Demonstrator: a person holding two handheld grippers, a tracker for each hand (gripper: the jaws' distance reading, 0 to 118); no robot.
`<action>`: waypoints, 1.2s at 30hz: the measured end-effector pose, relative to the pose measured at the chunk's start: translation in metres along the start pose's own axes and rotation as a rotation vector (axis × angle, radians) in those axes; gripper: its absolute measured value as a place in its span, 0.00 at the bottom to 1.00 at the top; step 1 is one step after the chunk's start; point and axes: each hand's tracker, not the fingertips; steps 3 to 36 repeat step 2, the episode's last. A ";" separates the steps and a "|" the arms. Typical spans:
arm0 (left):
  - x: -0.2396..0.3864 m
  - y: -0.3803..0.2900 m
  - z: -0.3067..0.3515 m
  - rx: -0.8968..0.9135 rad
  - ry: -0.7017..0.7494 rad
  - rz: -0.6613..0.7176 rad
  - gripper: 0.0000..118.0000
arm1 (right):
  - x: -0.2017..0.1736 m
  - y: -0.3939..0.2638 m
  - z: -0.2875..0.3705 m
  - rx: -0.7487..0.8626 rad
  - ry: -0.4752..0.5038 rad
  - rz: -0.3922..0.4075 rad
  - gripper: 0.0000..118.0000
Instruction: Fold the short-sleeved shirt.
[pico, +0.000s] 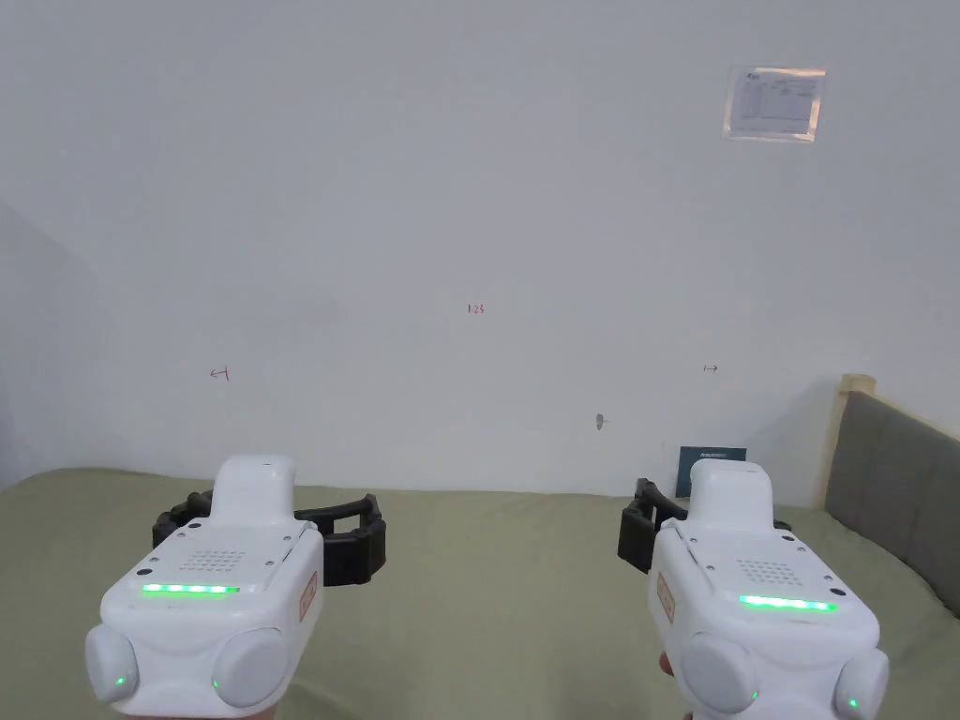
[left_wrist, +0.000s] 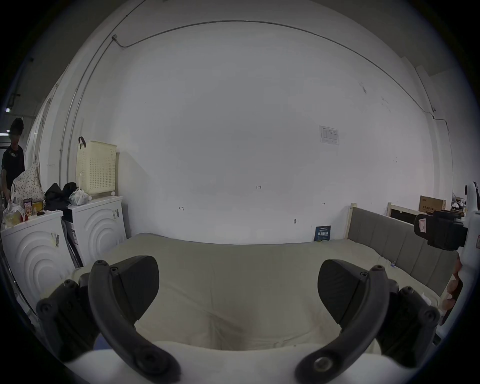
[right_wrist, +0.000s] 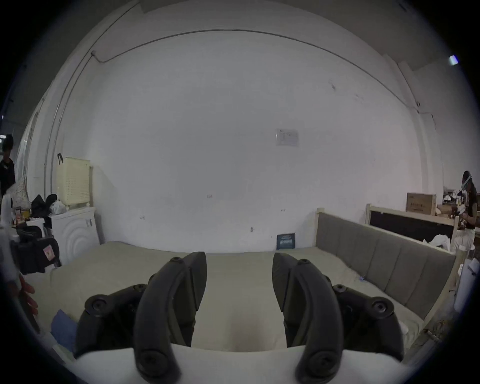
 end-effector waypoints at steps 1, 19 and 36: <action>0.001 0.000 0.000 -0.002 0.002 -0.003 1.00 | 0.002 0.003 0.000 -0.051 0.034 -0.027 0.49; 0.001 0.000 0.000 -0.001 0.003 -0.003 1.00 | 0.004 0.005 0.000 -0.102 0.037 -0.024 0.49; 0.001 0.000 0.000 -0.001 0.003 -0.003 1.00 | 0.004 0.005 0.000 -0.102 0.037 -0.024 0.49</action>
